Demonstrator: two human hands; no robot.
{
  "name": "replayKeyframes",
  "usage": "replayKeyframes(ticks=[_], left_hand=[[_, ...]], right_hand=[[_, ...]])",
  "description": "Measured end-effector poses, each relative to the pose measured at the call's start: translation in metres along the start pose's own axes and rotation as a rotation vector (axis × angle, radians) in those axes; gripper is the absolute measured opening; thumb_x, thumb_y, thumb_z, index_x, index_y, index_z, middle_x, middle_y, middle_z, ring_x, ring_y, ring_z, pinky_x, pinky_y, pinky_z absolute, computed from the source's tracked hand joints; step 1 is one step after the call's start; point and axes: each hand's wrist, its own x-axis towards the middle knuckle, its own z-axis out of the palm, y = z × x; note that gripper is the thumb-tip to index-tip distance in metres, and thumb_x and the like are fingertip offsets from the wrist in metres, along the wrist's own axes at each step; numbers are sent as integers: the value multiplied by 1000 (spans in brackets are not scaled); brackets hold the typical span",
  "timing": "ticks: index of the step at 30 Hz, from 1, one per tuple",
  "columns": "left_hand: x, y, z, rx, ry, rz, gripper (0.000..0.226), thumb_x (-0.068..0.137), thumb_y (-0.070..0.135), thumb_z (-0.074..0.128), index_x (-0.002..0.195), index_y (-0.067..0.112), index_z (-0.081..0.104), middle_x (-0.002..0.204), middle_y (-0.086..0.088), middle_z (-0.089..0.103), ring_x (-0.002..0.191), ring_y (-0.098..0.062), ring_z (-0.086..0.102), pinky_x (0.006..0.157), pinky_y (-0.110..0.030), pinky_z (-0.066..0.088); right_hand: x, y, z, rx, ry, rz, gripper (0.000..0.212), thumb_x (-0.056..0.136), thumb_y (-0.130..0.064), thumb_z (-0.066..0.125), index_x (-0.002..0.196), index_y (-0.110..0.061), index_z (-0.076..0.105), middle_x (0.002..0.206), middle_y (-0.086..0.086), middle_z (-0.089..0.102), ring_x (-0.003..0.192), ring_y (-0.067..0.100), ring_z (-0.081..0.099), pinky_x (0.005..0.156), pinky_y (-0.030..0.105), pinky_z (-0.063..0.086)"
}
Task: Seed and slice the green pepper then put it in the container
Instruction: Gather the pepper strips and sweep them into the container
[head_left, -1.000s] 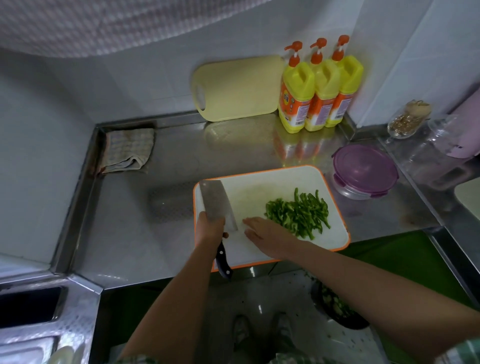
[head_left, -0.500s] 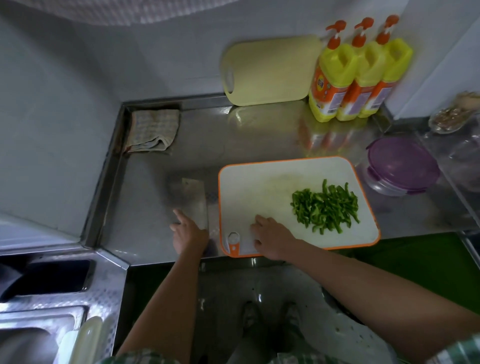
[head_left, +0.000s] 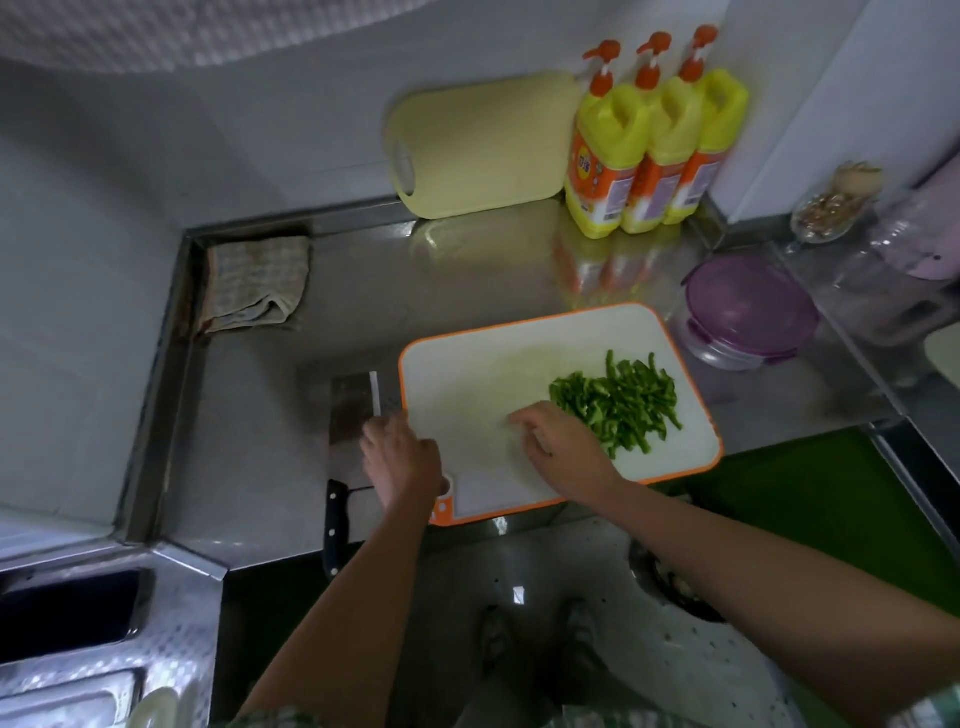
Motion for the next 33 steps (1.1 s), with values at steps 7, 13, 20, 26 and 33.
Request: replayKeyframes(ticks=[7, 13, 20, 26, 33], left_hand=[[-23, 85, 61, -264, -179, 369, 35, 97, 17, 50, 132, 10, 55, 139, -12, 48, 128, -28, 43, 106, -33, 34], [-23, 120, 103, -297, -285, 348, 50, 104, 29, 34, 151, 12, 29, 160, -10, 18, 148, -22, 13, 118, -32, 12], [-20, 135, 129, -409, -205, 340, 49, 103, 31, 35, 149, 13, 34, 158, -8, 25, 149, -21, 10, 122, -40, 4], [-28, 139, 130, -466, -208, 367, 48, 102, 26, 36, 147, 10, 36, 156, -10, 30, 149, -20, 13, 122, -36, 6], [-36, 129, 120, -499, -184, 367, 56, 95, 36, 28, 143, 10, 43, 150, -9, 40, 143, -21, 28, 118, -30, 20]], right_hand=[[-16, 86, -74, -22, 360, 228, 35, 94, -12, 48, 129, -8, 51, 134, 12, 45, 127, 27, 41, 104, 30, 31], [-11, 143, -74, 94, 201, 433, 55, 101, -28, 43, 150, -13, 25, 160, 9, 12, 146, 24, 14, 118, 42, 17], [-1, 150, -52, 95, 80, 445, 62, 103, -37, 31, 154, -15, 3, 161, 1, -6, 147, 13, -10, 118, 30, -10], [-7, 135, -35, 228, 151, 387, 59, 103, -35, 35, 154, -15, 12, 161, -1, 6, 147, 10, -1, 120, 29, -2], [-11, 113, -18, 259, 141, 310, 59, 101, -35, 36, 151, -7, 20, 157, 9, 19, 146, 18, 12, 119, 26, 7]])
